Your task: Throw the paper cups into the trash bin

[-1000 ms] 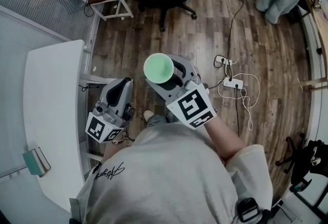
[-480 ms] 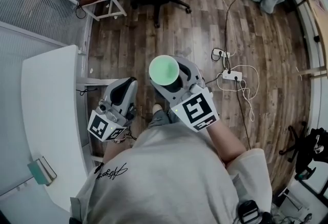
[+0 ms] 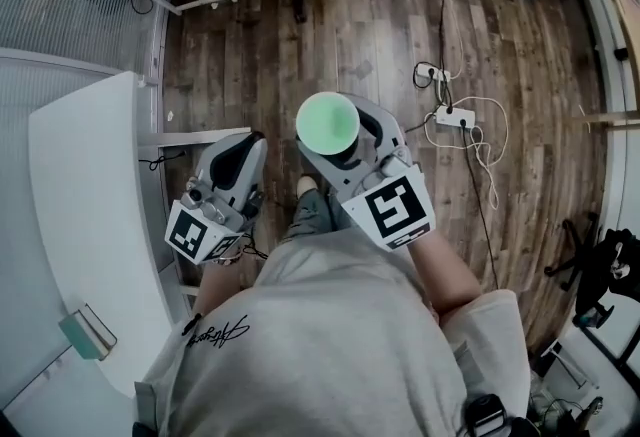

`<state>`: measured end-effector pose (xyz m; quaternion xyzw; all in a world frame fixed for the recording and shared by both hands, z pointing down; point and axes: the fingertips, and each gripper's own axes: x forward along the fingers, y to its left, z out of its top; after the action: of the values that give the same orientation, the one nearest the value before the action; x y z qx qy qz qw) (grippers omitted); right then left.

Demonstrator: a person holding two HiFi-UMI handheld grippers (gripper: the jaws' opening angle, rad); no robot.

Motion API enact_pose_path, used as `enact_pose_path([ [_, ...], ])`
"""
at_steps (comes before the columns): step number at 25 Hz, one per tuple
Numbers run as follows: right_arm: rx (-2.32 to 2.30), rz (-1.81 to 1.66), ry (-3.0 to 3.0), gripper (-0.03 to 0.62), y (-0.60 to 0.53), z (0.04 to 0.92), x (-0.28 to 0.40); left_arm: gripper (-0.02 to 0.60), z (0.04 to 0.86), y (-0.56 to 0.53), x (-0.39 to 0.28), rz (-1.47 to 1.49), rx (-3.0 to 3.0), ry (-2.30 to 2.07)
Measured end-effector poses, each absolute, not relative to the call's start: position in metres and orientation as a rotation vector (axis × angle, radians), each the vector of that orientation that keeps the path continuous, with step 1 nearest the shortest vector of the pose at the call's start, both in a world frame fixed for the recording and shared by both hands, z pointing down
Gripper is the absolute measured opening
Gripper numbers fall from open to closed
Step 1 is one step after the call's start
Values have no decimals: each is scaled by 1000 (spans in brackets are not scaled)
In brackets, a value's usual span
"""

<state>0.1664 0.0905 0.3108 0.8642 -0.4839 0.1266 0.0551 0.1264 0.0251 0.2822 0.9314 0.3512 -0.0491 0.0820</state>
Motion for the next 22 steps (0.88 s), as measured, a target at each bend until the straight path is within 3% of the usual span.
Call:
enact_pose_path([
  [22, 2644, 592, -1474, 305, 67, 396, 192, 3, 368, 3, 157, 30, 2736, 1013],
])
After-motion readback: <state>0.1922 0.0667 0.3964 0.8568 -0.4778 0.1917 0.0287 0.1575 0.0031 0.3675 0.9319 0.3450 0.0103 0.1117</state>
